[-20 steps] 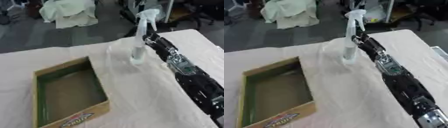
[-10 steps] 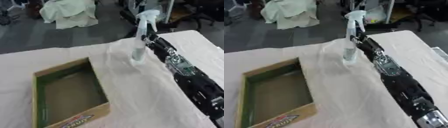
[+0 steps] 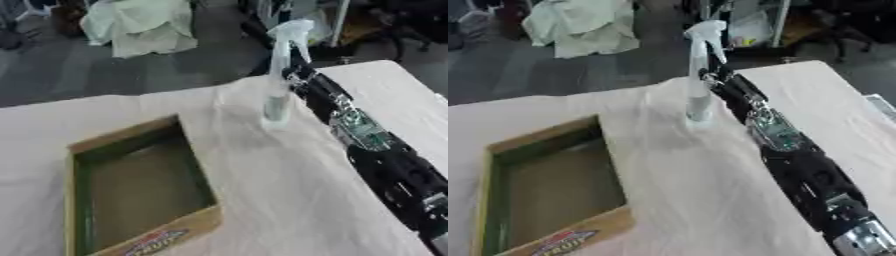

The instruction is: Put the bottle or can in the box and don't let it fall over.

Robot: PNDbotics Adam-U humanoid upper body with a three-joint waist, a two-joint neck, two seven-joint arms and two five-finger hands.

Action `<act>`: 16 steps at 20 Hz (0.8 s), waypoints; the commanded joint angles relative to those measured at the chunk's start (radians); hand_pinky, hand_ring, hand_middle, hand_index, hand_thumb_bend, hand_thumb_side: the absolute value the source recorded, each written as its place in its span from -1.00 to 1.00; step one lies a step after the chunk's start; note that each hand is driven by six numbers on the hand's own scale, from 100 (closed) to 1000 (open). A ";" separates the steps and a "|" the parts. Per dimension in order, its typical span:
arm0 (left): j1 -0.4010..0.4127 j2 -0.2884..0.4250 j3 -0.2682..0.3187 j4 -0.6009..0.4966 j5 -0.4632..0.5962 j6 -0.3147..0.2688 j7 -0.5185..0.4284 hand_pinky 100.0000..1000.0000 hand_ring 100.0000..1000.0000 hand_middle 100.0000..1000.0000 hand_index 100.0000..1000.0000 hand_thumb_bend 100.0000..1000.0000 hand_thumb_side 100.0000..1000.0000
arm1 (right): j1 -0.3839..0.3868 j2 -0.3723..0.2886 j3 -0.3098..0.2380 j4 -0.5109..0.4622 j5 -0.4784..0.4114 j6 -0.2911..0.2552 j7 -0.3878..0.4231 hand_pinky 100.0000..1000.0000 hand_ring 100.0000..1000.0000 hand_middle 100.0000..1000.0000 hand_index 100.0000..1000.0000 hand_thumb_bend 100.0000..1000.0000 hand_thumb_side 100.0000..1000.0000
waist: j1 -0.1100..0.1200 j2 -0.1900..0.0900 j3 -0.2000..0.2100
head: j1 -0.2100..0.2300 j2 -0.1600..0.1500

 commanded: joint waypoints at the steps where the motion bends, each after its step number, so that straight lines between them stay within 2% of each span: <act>1: -0.007 0.007 0.004 -0.016 -0.004 -0.001 -0.004 1.00 0.72 1.00 0.54 -0.99 0.84 | -0.018 -0.041 -0.006 -0.010 0.010 0.007 -0.017 0.96 0.97 1.00 0.99 -1.00 0.04 | -0.004 -0.010 0.001 | -0.003 -0.021; 7: -0.009 0.005 0.003 -0.015 -0.006 -0.002 -0.007 1.00 0.72 1.00 0.54 -0.99 0.84 | -0.020 -0.047 -0.006 -0.008 0.028 0.006 -0.011 0.96 0.96 1.00 0.97 -1.00 0.04 | 0.000 -0.005 -0.001 | -0.004 -0.037; 16: -0.012 0.002 0.002 -0.016 -0.010 -0.003 -0.010 1.00 0.72 1.00 0.54 -1.00 0.85 | -0.025 -0.058 -0.009 -0.007 0.039 0.008 -0.006 0.97 0.98 1.00 1.00 -1.00 0.04 | 0.004 0.008 0.004 | -0.002 -0.043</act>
